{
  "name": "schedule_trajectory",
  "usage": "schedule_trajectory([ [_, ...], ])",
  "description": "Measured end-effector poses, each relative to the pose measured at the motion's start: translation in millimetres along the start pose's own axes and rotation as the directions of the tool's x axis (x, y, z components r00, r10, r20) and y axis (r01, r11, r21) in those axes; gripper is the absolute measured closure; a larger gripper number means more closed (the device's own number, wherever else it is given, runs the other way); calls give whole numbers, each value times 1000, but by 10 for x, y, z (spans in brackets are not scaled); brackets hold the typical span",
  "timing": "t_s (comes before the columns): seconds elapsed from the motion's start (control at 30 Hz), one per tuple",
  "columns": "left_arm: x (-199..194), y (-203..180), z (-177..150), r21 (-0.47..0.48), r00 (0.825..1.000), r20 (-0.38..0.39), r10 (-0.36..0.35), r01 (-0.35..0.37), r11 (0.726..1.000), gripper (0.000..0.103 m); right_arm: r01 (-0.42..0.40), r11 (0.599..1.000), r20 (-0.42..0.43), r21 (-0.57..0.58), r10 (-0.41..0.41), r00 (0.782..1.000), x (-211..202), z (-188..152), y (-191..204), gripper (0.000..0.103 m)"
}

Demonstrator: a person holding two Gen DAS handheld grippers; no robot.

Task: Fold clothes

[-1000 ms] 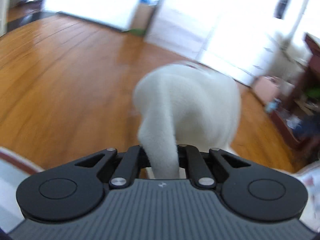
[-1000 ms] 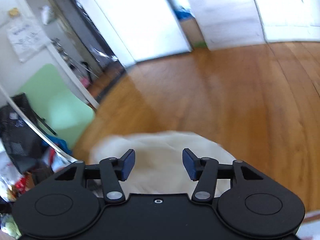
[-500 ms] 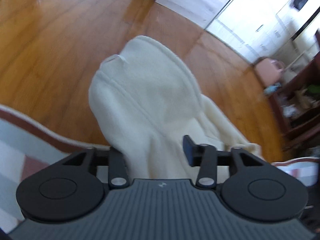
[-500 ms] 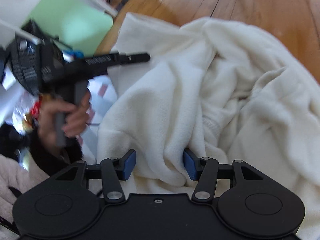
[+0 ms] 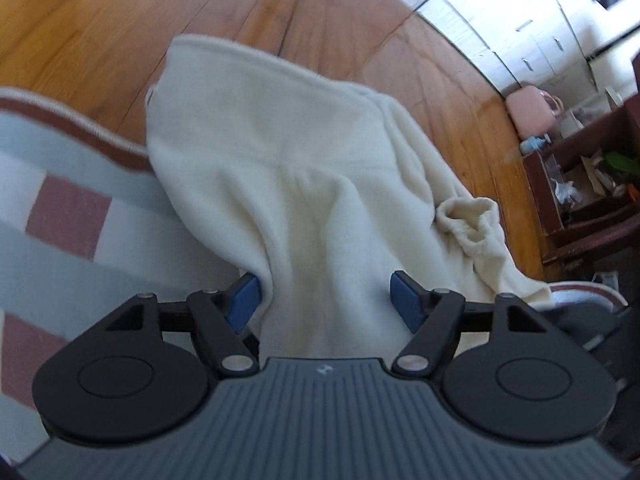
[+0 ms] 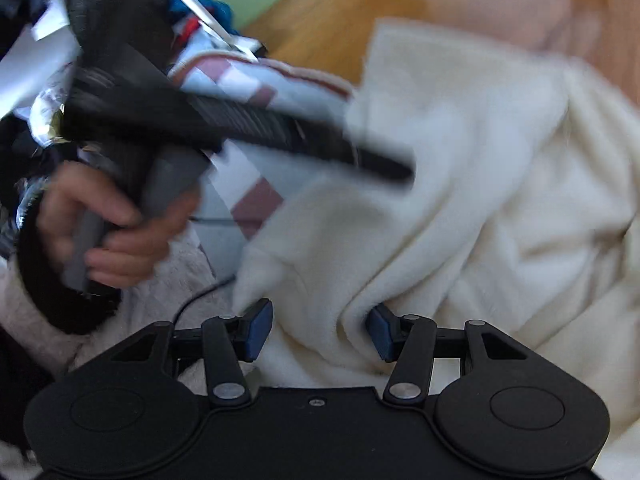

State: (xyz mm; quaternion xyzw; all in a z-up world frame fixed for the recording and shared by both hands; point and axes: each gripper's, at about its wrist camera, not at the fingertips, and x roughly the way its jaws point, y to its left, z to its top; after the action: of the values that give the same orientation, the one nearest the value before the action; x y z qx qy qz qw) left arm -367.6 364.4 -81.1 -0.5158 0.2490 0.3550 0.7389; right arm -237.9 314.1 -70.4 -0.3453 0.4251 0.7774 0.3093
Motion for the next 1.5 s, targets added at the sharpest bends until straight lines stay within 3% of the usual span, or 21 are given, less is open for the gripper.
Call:
schedule_trajectory([
  [0.1,31,41,-60,-46,999,-8,-32,32,998,30,49,999,95,-20,-47,994,-484,133,-168,45],
  [0.2,80,31,-68,-47,999,-8,-32,32,998,23,144,989,180,23,-145,973,-882,329,-516,43],
  [0.27,179,45,-44,-68,1000,-14,-27,26,997,17,246,966,169,75,-256,952,-959,382,-812,43],
  [0.33,251,45,-37,-65,999,-22,-27,26,998,19,336,934,118,123,-350,929,-879,452,-1147,43],
  [0.4,294,32,-41,-43,999,-25,-29,28,999,37,405,902,54,146,-416,908,-748,487,-1460,43],
  [0.43,271,8,-39,-24,1000,1,-21,21,999,63,437,887,39,152,-447,894,-664,510,-1562,43],
  [0.47,252,-8,-44,-20,999,32,-5,6,1000,77,465,871,35,157,-476,879,-580,523,-1649,42],
  [0.57,238,-97,-83,56,992,93,86,-92,994,88,549,818,21,174,-560,828,-327,562,-1909,35],
  [0.6,234,-127,-96,80,987,115,115,-125,989,89,548,815,17,187,-561,828,-243,580,-1996,35],
  [0.63,229,-157,-110,103,980,137,144,-159,982,89,520,828,13,209,-534,845,-158,604,-2083,35],
  [0.67,217,-188,-126,125,973,159,169,-190,974,90,490,844,9,219,-504,864,-76,609,-2156,41],
  [0.7,177,-226,-152,144,966,180,187,-213,966,90,474,855,-6,211,-483,875,2,601,-2182,73],
  [0.73,132,-263,-176,162,958,203,204,-238,958,91,493,851,-25,181,-497,867,59,599,-2146,87],
  [0.83,-103,-354,-193,195,926,290,242,-305,932,91,571,806,57,152,-584,809,-132,539,-1877,91],
  [1.0,-483,-483,-87,213,902,370,221,-314,925,91,600,764,261,235,-645,719,-965,264,-1333,92],
  [1.13,-679,-706,-84,272,891,409,197,-325,906,91,630,726,333,275,-687,646,-1595,-44,-931,92],
  [1.27,-871,-1060,-21,356,871,465,155,-345,868,92,695,661,379,284,-743,551,-2169,-312,-499,92],
  [1.37,-1171,-1346,55,407,838,538,96,-358,841,92,714,634,421,296,-758,499,-2678,-448,-158,93],
  [1.5,-1595,-1648,171,463,774,633,16,-395,794,92,764,595,483,250,-761,434,-3242,-559,319,93],
])
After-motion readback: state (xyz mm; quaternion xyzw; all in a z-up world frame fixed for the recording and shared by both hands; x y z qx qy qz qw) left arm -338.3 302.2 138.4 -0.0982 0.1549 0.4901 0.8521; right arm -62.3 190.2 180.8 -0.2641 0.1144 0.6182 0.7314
